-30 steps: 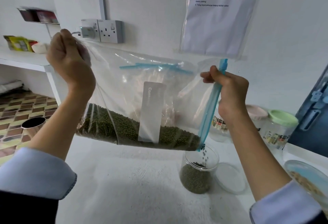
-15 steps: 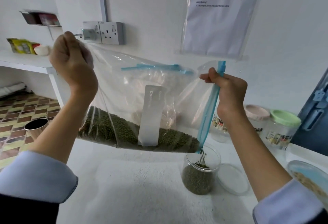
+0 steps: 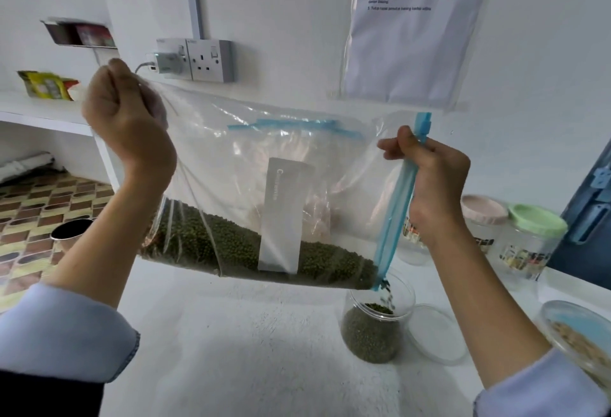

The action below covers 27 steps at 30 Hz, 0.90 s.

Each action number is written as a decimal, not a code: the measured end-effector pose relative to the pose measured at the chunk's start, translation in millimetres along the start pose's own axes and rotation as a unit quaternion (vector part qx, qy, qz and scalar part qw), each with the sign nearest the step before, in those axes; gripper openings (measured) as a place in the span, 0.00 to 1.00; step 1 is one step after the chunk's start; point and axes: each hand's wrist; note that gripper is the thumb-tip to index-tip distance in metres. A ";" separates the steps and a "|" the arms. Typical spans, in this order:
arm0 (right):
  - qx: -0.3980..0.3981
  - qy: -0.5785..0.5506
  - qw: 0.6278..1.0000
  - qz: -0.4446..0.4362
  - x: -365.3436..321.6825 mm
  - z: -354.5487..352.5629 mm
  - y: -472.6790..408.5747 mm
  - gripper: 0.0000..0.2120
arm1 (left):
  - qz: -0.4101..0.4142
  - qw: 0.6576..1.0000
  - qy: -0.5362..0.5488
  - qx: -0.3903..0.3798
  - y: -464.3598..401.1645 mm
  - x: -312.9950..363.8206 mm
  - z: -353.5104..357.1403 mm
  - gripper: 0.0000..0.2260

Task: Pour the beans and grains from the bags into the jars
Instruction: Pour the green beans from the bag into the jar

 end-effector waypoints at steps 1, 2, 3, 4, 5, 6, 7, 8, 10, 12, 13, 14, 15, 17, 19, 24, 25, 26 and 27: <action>-0.013 0.004 1.000 0.003 -0.4 0.7 0.8 0.13 | 0.001 1.000 -0.003 -0.001 0.9 0.8 0.6 0.18; -0.011 0.002 1.000 0.002 -0.5 0.6 1.4 0.13 | 0.003 1.000 -0.004 -0.002 1.5 1.4 1.2 0.18; 0.002 -0.004 1.000 -0.002 -0.3 -0.5 0.9 0.13 | 0.005 1.000 -0.003 -0.001 1.8 1.9 1.5 0.18; 0.012 -0.010 1.000 -0.004 -0.5 -1.8 0.2 0.13 | 0.006 1.000 -0.001 0.000 1.5 1.6 1.0 0.18; 0.007 -0.012 1.000 -0.002 -0.5 -2.5 -0.6 0.13 | 0.006 1.000 0.001 0.001 1.7 1.3 0.4 0.18; -0.007 -0.007 1.000 0.006 -0.8 -2.4 -0.5 0.13 | 0.003 1.000 0.003 0.001 1.7 1.5 0.4 0.18; -0.019 0.002 1.000 0.013 -0.4 -2.4 -0.4 0.13 | -0.001 1.000 0.004 0.001 1.9 2.1 0.7 0.18; -0.015 0.008 1.000 0.014 0.3 -2.7 0.5 0.13 | -0.004 1.000 0.004 0.001 2.0 3.0 1.6 0.18; 0.009 0.002 1.000 0.006 1.4 -4.7 1.2 0.13 | -0.005 1.000 0.004 0.004 2.0 3.5 2.3 0.18; -0.010 -0.002 1.000 0.014 0.3 -5.0 2.6 0.15 | -0.003 1.000 0.002 0.003 2.5 3.1 1.6 0.18; -0.022 0.002 1.000 0.021 0.3 -4.6 3.4 0.14 | -0.003 1.000 0.000 0.001 2.7 3.4 1.1 0.18; -0.018 0.003 1.000 0.023 0.8 -4.2 4.5 0.14 | -0.002 1.000 -0.003 0.000 3.1 3.6 0.9 0.18; -0.002 -0.002 1.000 0.021 1.8 -5.0 4.6 0.14 | -0.003 1.000 -0.004 0.001 3.9 3.1 0.9 0.18; 0.008 -0.015 1.000 0.020 1.6 -5.9 4.5 0.13 | -0.008 1.000 0.001 0.005 5.8 1.4 0.1 0.18; -0.020 -0.004 0.999 0.028 0.2 -4.3 4.7 0.12 | -0.011 1.000 0.003 0.010 6.8 -0.4 -1.0 0.17; -0.011 0.003 1.000 0.025 -0.4 -5.4 1.0 0.13 | 0.002 1.000 0.010 0.003 4.4 -2.0 -2.4 0.17; -0.030 0.012 0.999 0.031 -0.8 -4.9 0.9 0.13 | 0.001 1.000 0.007 0.003 4.0 -1.9 -2.0 0.17; -0.037 0.017 0.999 0.035 -0.8 -4.4 1.4 0.13 | 0.001 1.000 0.003 0.005 3.6 -1.6 -1.3 0.17; -0.027 0.016 0.999 0.033 -0.8 -4.4 1.9 0.12 | 0.003 1.000 -0.001 0.006 3.2 -1.3 -0.9 0.18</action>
Point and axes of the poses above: each hand's wrist, its own y-axis away from the middle knuckle, its own z-axis out of the palm, x = y × z, and after that the axes turned 2 degrees about -x, right-handed
